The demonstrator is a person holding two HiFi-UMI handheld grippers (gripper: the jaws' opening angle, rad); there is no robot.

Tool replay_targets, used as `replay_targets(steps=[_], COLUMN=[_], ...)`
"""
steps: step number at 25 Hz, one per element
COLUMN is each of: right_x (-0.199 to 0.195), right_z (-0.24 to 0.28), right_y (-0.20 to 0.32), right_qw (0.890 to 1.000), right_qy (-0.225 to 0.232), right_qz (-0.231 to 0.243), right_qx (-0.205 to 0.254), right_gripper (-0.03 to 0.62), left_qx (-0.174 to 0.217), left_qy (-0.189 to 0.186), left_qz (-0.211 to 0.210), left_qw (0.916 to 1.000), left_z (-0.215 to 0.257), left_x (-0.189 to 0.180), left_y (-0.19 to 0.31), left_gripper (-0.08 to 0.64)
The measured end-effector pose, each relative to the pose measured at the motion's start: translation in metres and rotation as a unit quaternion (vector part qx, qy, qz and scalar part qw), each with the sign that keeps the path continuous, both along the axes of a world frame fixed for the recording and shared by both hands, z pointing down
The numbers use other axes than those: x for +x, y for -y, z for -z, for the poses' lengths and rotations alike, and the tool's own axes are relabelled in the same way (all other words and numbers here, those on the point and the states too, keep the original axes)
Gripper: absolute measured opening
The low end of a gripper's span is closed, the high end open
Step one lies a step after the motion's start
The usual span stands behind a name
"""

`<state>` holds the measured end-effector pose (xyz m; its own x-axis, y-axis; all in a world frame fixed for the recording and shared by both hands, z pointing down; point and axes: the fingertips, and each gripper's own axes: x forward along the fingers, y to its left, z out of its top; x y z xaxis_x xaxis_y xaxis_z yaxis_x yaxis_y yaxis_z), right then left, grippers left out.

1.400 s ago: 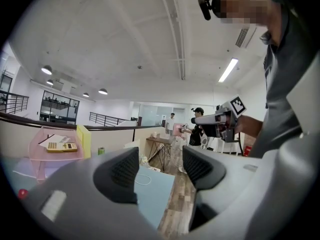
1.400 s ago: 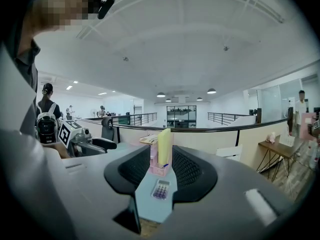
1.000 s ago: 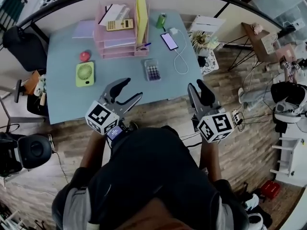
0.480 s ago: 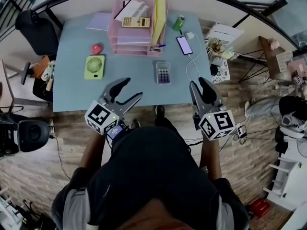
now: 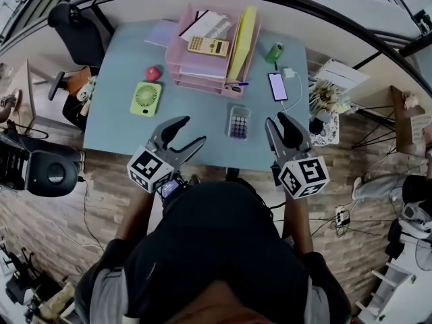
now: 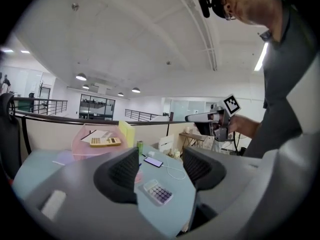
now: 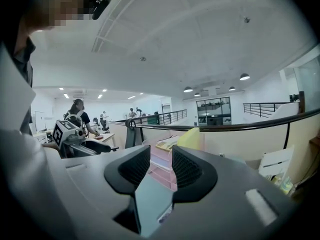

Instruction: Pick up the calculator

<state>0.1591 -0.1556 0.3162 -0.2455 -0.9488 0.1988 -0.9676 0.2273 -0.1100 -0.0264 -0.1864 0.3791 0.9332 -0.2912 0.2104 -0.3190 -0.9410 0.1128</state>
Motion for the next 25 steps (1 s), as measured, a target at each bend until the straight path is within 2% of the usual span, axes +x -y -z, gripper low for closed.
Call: replay_targets(steps=[10, 17, 25], right_x=[0.027, 0.047, 0.068], right_z=[-0.017, -0.042, -0.090], right_y=[0.046, 0.075, 0.104], right_qw=[0.998, 0.995, 0.990], right_qy=[0.017, 0.029, 0.041], right_qz=[0.060, 0.088, 0.105], right_qx=[-0.012, -0.036, -0.079], right_gripper=[0.118, 0.118, 0.118], left_qx=[-0.019, -0.034, -0.068], left_qy=[0.016, 0.034, 0.048], left_qz=[0.056, 0.083, 0.100], left_qw=[0.9981, 0.9954, 0.9915], left_z=[-0.015, -0.033, -0.067], left_x=[0.030, 0.048, 0.073], left_y=[0.023, 0.043, 0.064], left_gripper=[0.295, 0.295, 0.295])
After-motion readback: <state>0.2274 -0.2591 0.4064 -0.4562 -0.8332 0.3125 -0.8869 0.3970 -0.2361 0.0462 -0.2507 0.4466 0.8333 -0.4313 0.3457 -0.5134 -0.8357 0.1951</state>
